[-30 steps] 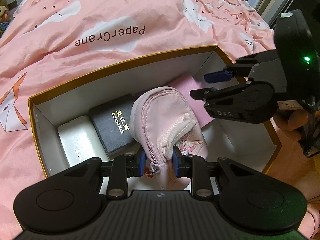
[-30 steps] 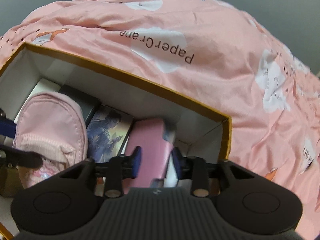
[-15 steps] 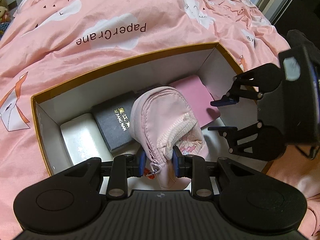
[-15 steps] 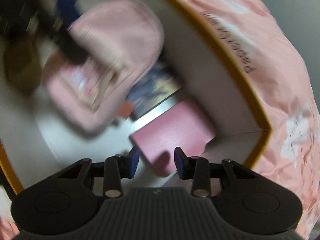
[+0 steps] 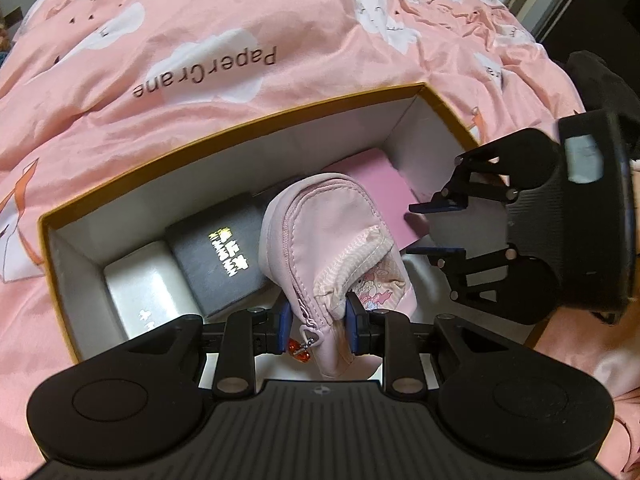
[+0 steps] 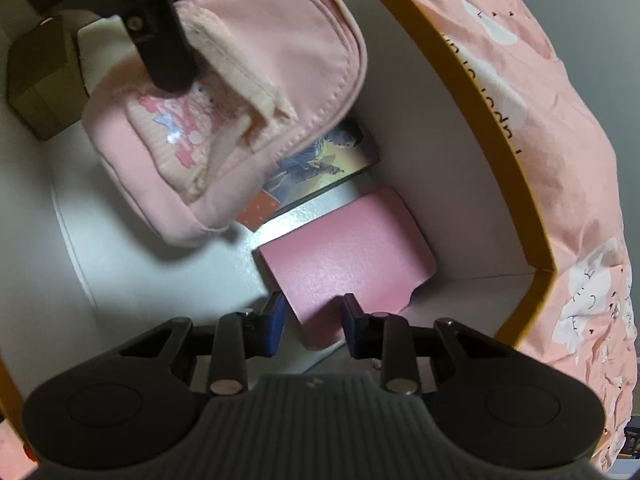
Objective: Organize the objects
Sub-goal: 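Lower the pink pouch into the orange box and open the left tool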
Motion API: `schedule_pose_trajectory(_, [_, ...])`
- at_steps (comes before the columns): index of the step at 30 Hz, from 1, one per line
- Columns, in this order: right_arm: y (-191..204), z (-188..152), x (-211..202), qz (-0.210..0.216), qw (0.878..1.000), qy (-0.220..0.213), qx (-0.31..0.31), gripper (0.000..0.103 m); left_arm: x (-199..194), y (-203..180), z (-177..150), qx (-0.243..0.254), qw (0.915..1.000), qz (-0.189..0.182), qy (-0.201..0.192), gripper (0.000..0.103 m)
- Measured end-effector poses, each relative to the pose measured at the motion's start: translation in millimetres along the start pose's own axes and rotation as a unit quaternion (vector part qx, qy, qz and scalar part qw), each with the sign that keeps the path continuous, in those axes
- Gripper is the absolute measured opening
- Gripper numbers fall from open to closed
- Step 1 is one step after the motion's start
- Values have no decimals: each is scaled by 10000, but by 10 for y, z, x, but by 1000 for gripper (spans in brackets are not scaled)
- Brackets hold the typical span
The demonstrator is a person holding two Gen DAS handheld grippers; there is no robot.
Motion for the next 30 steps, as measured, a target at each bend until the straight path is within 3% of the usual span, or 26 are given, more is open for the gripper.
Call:
schedule_pose_trajectory(3, [-133, 1, -317, 8, 9966, -556, 613, 32, 12, -62, 78, 58, 10000, -58, -51, 30])
schedule_pose_trajectory(5, [-281, -16, -571, -48, 9859, -1026, 1321, 33, 49, -103, 137, 45, 9999, -119, -97, 30])
schedule_pose_trajectory(10, [-680, -174, -929, -328, 9373, -1787, 2974, 39, 255, -222, 309, 7, 9996, -246, -108, 30])
schedule_pose_trajectory(13, [-854, -344, -916, -459, 9131, -1831, 3613, 43, 394, -254, 410, -65, 9994, -323, -84, 30])
schedule_pose_trajectory(17, [-862, -529, -832, -28, 8866, -1710, 4298, 44, 551, -226, 513, -297, 9982, -518, -55, 30])
schedule_pose_trajectory(21, [-888, -658, -764, -19, 8786, -1630, 4489, 46, 663, -160, 574, -494, 9975, -493, -63, 30])
schedule_pose_trajectory(25, [-875, -674, -696, 69, 8772, -1565, 4539, 61, 726, -113, 592, -693, 9964, -476, -61, 30])
schedule_pose_trajectory(30, [-876, -690, -606, 73, 8758, -1471, 4597, 62, 864, -49, 563, -1148, 9925, -410, 4, 33])
Point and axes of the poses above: each gripper's, at about its wrist camera, not at the fingertips, and x roughly the way its jaws point, y to its left, z to its top, the point moved 4 cm from there along x, roughly the way its jaws point, and after that the axes turned 11 degrees about x, right-handed, at the moved point
